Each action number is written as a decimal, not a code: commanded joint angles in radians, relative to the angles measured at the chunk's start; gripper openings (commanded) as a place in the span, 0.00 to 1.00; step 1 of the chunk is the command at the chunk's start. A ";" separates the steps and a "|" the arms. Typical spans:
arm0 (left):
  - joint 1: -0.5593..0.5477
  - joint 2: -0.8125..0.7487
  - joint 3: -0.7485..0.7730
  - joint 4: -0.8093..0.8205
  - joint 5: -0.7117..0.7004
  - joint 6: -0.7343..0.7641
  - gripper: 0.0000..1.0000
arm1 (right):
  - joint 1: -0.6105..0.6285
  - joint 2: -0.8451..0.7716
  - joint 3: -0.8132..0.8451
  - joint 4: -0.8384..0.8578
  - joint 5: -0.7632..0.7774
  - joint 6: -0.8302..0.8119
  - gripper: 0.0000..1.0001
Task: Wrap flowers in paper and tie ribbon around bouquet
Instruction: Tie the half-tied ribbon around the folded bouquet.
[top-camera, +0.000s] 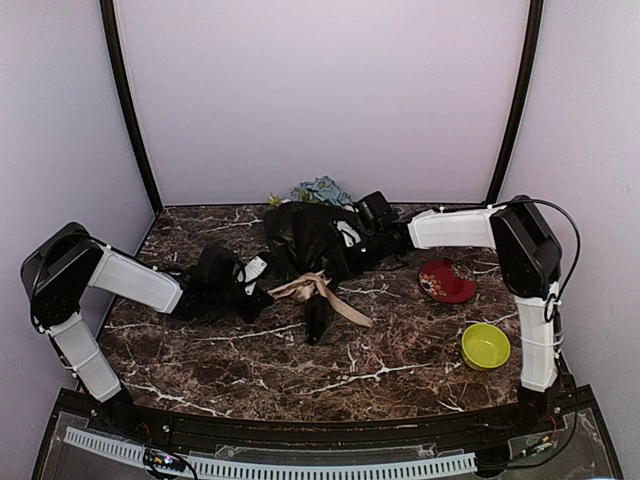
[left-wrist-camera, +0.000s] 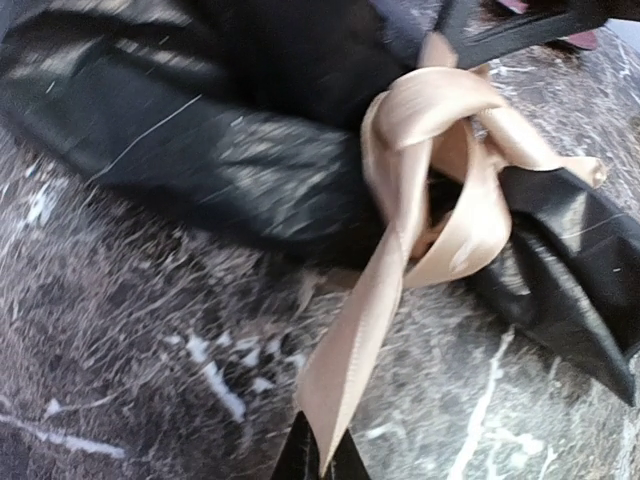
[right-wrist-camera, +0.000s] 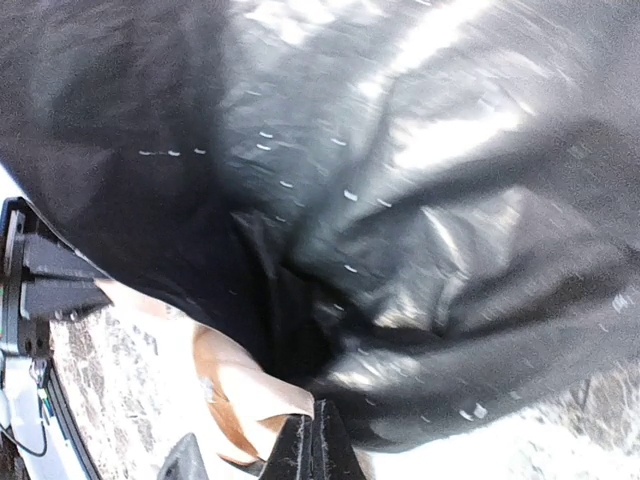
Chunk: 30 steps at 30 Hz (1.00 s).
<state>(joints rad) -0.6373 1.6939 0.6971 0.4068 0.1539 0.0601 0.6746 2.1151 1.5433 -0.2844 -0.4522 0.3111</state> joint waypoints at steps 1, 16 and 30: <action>0.037 -0.012 0.011 -0.085 0.002 -0.045 0.00 | -0.019 -0.070 -0.042 0.046 0.044 0.030 0.00; 0.102 0.075 0.074 -0.202 -0.024 -0.113 0.00 | -0.062 -0.163 -0.250 0.071 0.062 0.052 0.00; 0.146 0.102 0.082 -0.270 -0.046 -0.157 0.00 | -0.095 -0.163 -0.420 0.118 0.060 0.056 0.00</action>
<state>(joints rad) -0.5182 1.7676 0.7815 0.2489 0.1417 -0.0666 0.6006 1.9697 1.1709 -0.1837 -0.4068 0.3573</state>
